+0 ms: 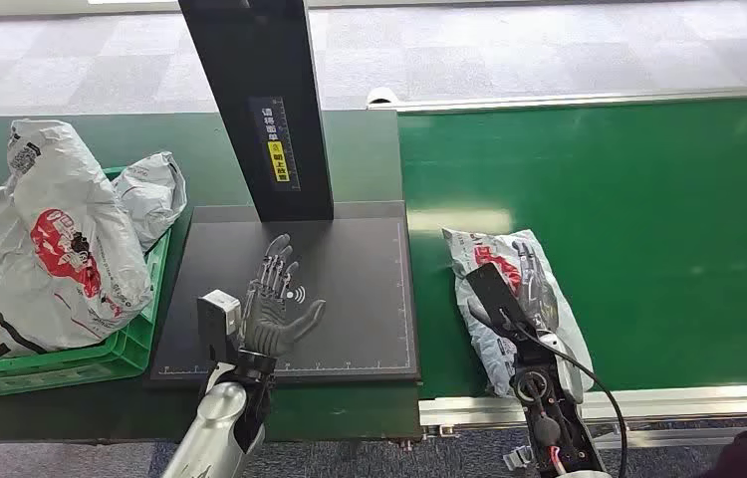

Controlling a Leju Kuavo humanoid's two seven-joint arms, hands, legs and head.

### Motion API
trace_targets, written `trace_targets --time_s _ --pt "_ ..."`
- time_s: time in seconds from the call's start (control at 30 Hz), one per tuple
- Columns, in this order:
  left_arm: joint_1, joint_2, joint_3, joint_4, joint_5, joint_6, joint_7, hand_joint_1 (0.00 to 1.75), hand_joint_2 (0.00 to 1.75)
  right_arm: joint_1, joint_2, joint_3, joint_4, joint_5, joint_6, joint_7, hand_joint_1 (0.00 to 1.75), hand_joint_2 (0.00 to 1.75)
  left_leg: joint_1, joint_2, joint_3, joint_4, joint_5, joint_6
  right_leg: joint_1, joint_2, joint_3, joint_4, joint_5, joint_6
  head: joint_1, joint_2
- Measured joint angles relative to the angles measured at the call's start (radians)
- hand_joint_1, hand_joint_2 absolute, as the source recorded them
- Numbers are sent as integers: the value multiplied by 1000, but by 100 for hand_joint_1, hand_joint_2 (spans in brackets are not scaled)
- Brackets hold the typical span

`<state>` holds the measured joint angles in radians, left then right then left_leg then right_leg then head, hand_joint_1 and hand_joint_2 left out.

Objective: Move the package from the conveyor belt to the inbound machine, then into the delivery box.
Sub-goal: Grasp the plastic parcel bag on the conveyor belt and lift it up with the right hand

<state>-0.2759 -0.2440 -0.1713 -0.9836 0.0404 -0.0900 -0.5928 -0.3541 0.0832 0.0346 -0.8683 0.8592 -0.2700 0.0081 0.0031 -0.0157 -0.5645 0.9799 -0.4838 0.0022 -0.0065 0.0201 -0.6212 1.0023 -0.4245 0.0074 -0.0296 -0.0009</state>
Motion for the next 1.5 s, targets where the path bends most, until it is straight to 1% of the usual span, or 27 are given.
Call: trace_targets --time_s 0.17,0.4,0.47,0.53,0.67,0.93,1.17,1.33,1.4,1.5 --pt "0 0 1 -1 -2 6 8 0 175 -8 -9 -65 43 88 73 103 0 175 0 0 0 0 0 0 0 0 0 0 0 0 0 0" --pt "0 -3 1 -1 -5 10 9 0 175 -23 -15 -130 87 173 145 168 2 175 0 0 0 0 0 0 0 0 0 0 0 0 0 0" --pt "0 -3 1 -1 -8 13 9 0 175 -31 -15 -146 101 198 185 176 89 175 0 0 1 0 0 0 0 0 1 0 0 0 0 0" --pt "0 -3 1 -1 -11 18 10 0 175 -44 -15 -157 125 212 230 167 175 175 0 0 2 0 0 0 0 0 2 0 0 0 0 0" --pt "0 -3 2 -1 -13 23 11 0 175 -70 -14 -167 176 214 297 123 175 175 0 0 6 0 0 0 0 0 6 -1 0 0 0 0" --pt "0 -4 2 -1 -13 23 11 0 175 -102 -13 -168 217 214 307 112 175 175 0 0 12 0 -1 1 0 0 12 -1 0 0 0 0" --pt "1 -4 2 -2 -13 26 14 0 175 -122 -11 -167 247 203 338 72 175 175 0 0 13 0 -1 1 0 0 13 -1 -1 0 0 0" --pt "13 -2 4 -21 -11 30 19 0 175 -124 -6 -163 255 176 308 27 175 175 0 0 12 0 -1 0 0 0 12 -1 -1 0 0 0" --pt "22 0 7 -36 -9 32 23 0 175 -117 -1 -164 250 131 278 -15 175 175 0 0 11 0 -1 0 0 0 12 -1 -1 0 0 0" --pt "43 2 13 -66 -5 38 28 0 175 -88 12 -168 202 17 232 -109 175 175 0 0 9 0 -1 0 0 0 10 -1 -1 0 0 0"
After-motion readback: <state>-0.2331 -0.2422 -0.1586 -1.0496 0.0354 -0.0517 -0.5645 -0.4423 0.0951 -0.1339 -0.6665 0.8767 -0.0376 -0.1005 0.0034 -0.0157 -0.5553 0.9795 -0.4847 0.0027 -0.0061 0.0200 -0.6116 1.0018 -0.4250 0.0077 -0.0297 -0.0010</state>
